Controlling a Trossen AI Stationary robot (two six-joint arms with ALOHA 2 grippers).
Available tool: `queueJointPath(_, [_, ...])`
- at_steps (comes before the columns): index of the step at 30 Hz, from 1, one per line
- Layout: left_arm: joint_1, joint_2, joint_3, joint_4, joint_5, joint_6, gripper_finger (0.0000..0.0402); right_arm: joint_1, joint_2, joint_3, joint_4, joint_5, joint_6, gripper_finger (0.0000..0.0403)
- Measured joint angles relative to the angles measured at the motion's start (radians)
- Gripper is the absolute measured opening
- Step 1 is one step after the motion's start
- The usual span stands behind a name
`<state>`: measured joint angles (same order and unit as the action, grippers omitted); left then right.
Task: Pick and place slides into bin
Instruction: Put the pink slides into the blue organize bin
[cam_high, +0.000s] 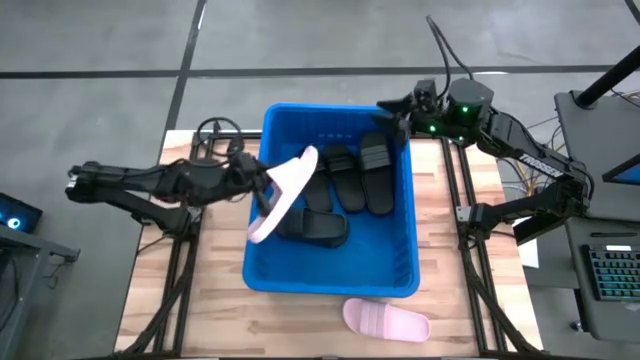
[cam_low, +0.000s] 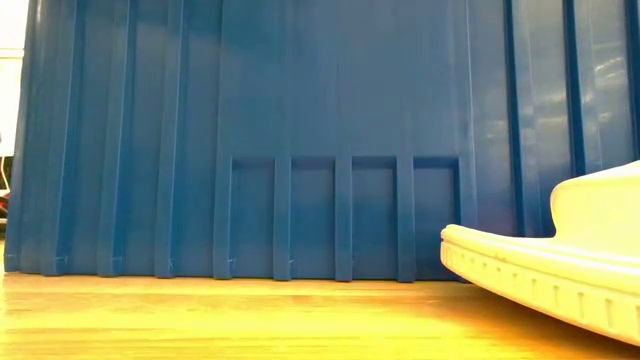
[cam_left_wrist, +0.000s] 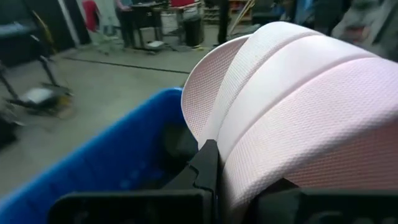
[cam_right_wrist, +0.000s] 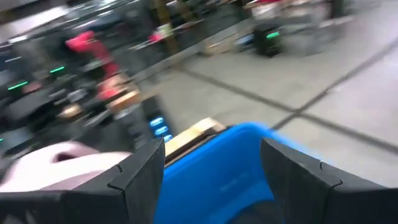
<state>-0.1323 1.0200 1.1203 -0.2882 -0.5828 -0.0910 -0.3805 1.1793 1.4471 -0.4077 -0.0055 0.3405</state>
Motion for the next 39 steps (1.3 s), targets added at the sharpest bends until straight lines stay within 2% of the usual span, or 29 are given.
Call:
queueJointPath(3, [0.033,0.056,0.051,0.002,0.001,0.109,0.0000,0.000,0.000,0.000,-0.001,-0.161,0.000,0.0251])
queueJointPath(6, [0.057,0.112,0.108,0.006,-0.042,0.170,0.0000,0.000,0.000,0.000,-0.001,-0.236,0.034,0.0251])
queueJointPath(9, [0.067,0.168,0.162,0.000,-0.138,0.276,0.0000,0.000,0.000,0.000,-0.001,-0.224,0.114,0.0251])
queueJointPath(11, [0.067,0.209,0.196,0.003,-0.205,0.363,0.0000,-0.004,0.000,0.000,-0.001,-0.168,0.158,0.0251])
queueJointPath(15, [0.068,0.288,0.261,0.011,-0.273,0.482,0.0000,-0.007,0.011,0.002,0.001,-0.079,0.263,0.0251])
queueJointPath(18, [0.068,0.342,0.305,0.053,-0.362,0.560,0.0000,-0.019,0.032,0.002,-0.005,-0.082,0.323,0.0251])
queueJointPath(22, [0.068,0.405,0.354,0.107,-0.515,0.700,0.0000,-0.033,0.063,0.002,0.000,-0.149,0.386,0.0251])
queueJointPath(32, [0.072,0.501,0.398,0.260,-0.526,0.961,0.0000,-0.039,0.123,0.001,0.070,-0.165,0.413,0.0251])
queueJointPath(39, [0.079,0.524,0.400,0.281,-0.521,0.998,0.0000,-0.073,0.149,0.003,0.131,-0.268,0.425,0.0251])
